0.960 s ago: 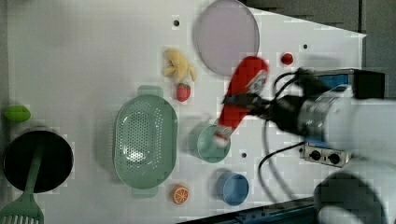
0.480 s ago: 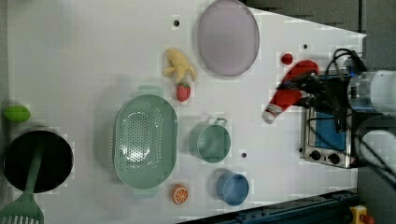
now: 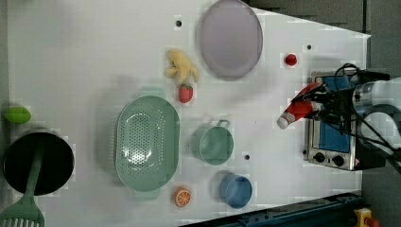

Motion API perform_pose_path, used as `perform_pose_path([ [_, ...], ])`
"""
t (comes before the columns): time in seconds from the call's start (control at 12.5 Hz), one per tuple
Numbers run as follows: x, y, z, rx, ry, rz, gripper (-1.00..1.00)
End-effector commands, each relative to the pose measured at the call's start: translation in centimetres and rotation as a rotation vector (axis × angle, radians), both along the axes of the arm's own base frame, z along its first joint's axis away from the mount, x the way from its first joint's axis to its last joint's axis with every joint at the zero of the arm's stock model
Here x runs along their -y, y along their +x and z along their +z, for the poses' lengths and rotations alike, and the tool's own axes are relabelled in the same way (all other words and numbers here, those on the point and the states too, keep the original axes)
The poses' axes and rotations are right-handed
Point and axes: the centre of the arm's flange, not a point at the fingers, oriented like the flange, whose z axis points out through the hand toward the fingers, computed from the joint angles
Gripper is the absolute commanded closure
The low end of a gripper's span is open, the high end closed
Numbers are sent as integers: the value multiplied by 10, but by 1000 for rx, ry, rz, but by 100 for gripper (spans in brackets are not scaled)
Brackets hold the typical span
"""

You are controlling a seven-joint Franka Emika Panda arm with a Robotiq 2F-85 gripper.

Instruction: Pick ketchup from strainer and place it on the table

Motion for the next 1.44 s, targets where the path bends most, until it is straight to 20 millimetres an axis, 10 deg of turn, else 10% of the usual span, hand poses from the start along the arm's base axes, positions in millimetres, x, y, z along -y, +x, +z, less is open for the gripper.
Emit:
perform_pose_path([
  [0.08,-40,-13,-44,-43,22,121,-40],
  [0.24,-41,-19,-67,-26,23,121,-85],
  [0.4,-44,-14,-47,3,18,127,-100],
  [1.12,-70,35,202,159,-20,142,-100],
  [1.44,-73,31,264,90,-14,149,-100],
])
